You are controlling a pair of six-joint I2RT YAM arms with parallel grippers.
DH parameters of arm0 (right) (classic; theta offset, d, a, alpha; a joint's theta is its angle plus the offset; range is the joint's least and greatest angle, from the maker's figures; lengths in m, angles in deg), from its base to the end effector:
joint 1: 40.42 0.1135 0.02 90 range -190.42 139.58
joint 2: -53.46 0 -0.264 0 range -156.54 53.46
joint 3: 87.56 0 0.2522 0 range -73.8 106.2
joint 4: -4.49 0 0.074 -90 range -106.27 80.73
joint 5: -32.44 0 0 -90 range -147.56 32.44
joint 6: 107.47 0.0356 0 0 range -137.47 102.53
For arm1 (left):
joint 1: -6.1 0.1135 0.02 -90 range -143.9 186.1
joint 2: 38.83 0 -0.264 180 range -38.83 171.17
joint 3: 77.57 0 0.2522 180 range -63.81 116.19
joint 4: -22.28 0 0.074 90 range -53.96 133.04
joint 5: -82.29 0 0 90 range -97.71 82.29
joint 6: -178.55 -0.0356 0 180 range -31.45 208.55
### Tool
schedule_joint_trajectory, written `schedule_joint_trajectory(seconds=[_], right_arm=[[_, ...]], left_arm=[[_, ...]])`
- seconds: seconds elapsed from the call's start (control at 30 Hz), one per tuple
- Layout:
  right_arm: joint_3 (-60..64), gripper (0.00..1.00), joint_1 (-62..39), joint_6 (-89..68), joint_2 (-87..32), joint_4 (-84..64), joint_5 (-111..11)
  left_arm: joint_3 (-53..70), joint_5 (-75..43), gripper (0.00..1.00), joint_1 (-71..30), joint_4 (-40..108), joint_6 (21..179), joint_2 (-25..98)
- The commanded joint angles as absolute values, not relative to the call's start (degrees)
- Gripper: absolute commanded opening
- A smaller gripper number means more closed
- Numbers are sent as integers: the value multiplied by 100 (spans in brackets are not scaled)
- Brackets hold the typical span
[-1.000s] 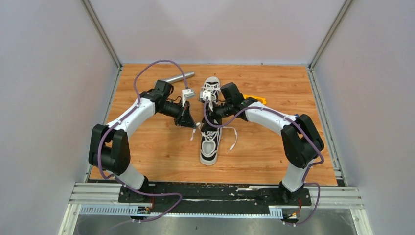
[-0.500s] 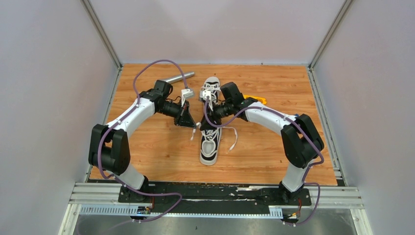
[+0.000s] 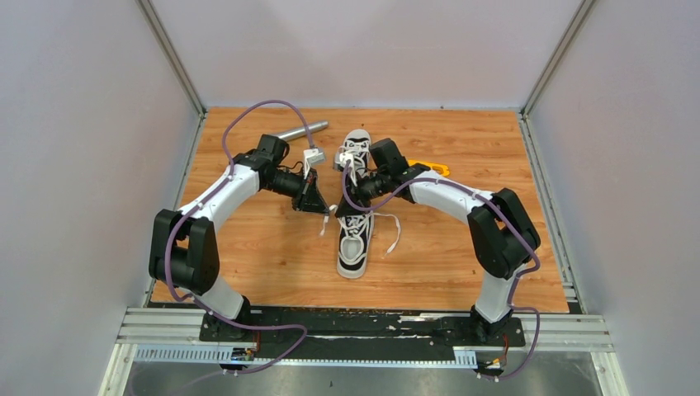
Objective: Tie the shoes
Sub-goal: Wrap the shoelace around the shoelace.
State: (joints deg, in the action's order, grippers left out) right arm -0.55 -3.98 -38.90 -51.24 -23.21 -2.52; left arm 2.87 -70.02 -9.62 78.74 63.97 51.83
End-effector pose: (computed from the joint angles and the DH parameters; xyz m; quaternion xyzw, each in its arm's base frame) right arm 0.2993 0.2572 0.2250 -0.5504 0.6332 0.4678 0.2779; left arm 0.2871 -0.1135 0.2496 0.3869 0.7508 -0.4918 0.2116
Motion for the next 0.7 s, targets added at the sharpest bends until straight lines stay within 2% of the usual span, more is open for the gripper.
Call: schedule_joint_trajectory(seconds=[0.0,0.3,0.33,0.47,0.53,0.67], right_arm=[[203,2,-488,-3747,-4904,-2114,-123],[314,0,-660,-3540,-4575,-2406,-49],[325,0,-673,-3525,-4591,-2438,-49],[330,0,-703,-3453,-4659,-2484,-45],[343,0,-711,-3397,-4681,-2483,-45],[282,0,-824,-3254,-4689,-2447,-88]], left_arm=[[295,-6984,0,-919,7959,6239,5010],[-60,-7038,3,-1003,6308,7236,5190],[-68,-7060,5,-1019,6185,7308,5243],[-289,-7124,25,-1033,5577,7700,5202],[-544,-6993,32,-1052,4961,8133,5107],[-1196,-6512,40,-1133,3542,9126,4835]])
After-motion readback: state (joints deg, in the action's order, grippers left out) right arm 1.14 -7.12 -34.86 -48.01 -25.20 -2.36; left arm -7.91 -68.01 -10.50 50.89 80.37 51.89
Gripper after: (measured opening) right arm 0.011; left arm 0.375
